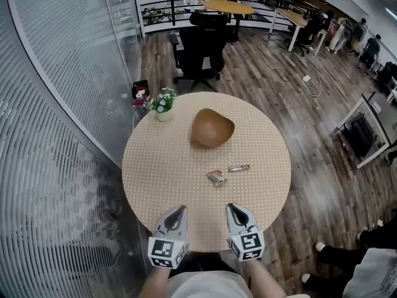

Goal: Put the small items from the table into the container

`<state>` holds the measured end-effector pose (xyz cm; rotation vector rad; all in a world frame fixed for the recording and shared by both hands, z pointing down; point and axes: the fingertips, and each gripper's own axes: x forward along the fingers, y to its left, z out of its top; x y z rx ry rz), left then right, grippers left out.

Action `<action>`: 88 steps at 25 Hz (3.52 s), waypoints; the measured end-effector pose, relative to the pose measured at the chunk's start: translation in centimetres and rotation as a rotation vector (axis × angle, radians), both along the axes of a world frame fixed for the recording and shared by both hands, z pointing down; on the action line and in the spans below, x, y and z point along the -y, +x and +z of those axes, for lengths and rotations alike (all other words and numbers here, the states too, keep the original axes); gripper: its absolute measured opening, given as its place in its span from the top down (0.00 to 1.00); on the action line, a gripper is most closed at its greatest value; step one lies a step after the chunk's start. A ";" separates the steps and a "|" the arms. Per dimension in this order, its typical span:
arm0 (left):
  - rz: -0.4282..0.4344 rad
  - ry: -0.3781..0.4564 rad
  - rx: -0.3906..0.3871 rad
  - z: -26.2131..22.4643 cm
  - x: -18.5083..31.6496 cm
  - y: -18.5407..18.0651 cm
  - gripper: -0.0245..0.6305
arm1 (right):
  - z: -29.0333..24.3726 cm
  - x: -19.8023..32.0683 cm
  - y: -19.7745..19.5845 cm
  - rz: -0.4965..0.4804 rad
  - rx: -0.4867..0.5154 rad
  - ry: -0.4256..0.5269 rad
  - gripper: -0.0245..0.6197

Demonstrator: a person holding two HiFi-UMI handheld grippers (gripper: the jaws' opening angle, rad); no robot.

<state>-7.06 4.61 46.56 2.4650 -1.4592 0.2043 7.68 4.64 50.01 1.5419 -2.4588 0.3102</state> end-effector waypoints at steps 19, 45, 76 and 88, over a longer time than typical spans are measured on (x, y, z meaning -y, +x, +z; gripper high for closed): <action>-0.024 -0.063 0.020 2.3 11.1 -2.0 0.95 | 17.6 16.2 -0.9 -0.154 -0.295 -0.308 0.59; -0.071 -0.103 0.024 3.9 13.2 -6.0 0.95 | 21.9 19.5 -0.8 -0.159 -0.457 -0.453 0.83; -0.164 -0.114 0.046 3.5 15.1 -10.6 0.95 | 20.2 40.4 -2.5 -0.039 -0.372 -0.487 0.82; -0.127 -0.071 -0.007 1.8 17.1 -8.2 0.95 | 9.8 36.7 -1.3 -0.059 -0.230 -0.207 0.87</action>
